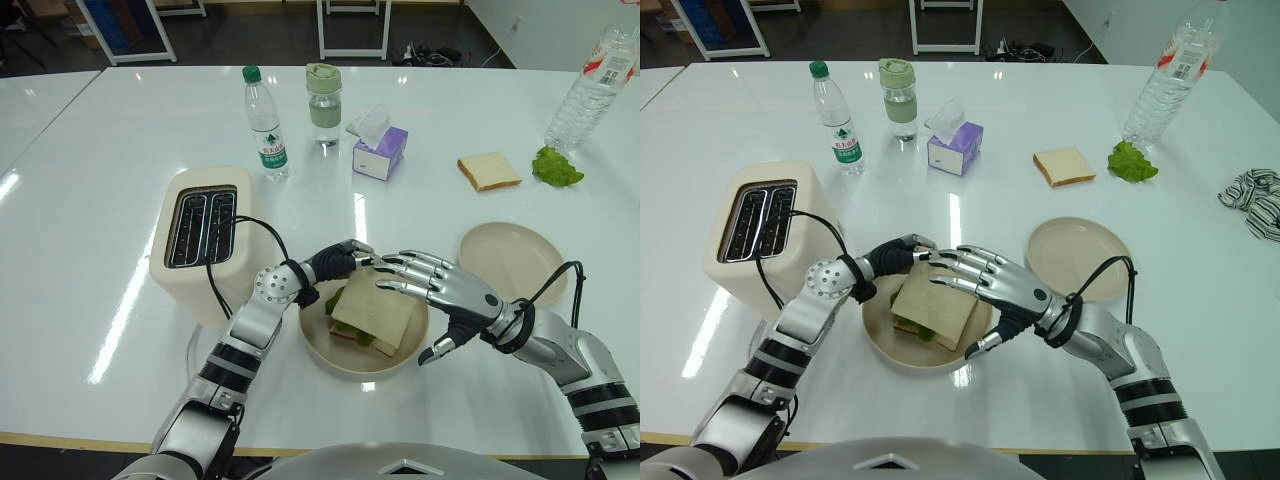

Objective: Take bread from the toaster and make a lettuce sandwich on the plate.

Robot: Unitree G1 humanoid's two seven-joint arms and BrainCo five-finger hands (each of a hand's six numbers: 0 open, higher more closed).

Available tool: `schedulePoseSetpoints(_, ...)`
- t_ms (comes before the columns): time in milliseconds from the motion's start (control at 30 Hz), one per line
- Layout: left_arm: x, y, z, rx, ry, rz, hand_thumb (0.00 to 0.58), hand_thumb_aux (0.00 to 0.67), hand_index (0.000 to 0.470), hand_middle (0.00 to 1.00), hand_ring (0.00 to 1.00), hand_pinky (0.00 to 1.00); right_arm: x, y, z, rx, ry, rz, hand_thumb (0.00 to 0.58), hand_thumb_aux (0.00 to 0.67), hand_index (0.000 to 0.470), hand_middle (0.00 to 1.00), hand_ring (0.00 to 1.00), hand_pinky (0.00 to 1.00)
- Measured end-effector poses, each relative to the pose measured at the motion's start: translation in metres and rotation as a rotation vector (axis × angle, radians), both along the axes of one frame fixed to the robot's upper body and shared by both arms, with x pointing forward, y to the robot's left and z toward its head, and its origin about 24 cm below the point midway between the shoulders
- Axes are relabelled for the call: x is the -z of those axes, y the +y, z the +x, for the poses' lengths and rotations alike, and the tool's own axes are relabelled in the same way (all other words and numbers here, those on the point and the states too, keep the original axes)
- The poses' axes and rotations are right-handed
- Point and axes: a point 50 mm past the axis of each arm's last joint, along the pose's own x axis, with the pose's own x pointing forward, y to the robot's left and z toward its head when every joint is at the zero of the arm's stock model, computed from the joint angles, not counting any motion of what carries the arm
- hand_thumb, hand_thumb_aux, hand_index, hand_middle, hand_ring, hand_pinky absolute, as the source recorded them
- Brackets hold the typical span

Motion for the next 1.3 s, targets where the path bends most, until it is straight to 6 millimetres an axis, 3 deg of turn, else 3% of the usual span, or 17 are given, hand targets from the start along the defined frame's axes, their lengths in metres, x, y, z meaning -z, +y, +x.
schedulePoseSetpoints(200, 0.004, 0.005, 0.001, -0.022, -0.042, 0.051, 0.580, 0.670, 0.470, 1.00, 1.00, 1.00, -0.001, -0.003, -0.003, -0.005, -0.008, -0.013, 0.000, 0.000, 0.000, 0.00, 0.00, 0.00)
schedulePoseSetpoints(433, 0.012, 0.005, -0.004, -0.017, -0.046, 0.086, 0.580, 0.670, 0.470, 1.00, 1.00, 1.00, -0.020, -0.011, -0.009, 0.003, -0.080, 0.029, 0.000, 0.000, 0.000, 0.00, 0.00, 0.00)
schedulePoseSetpoints(900, 0.017, 0.008, -0.005, -0.013, -0.060, 0.123, 0.580, 0.670, 0.470, 1.00, 1.00, 1.00, 0.030, 0.003, -0.021, -0.122, 0.104, -0.246, 0.000, 0.000, 0.000, 0.00, 0.00, 0.00)
schedulePoseSetpoints(1300, 0.023, 0.010, -0.006, -0.018, -0.051, 0.144, 0.580, 0.670, 0.470, 1.00, 1.00, 1.00, 0.048, 0.012, -0.016, -0.197, 0.166, -0.311, 0.000, 0.000, 0.000, 0.00, 0.00, 0.00)
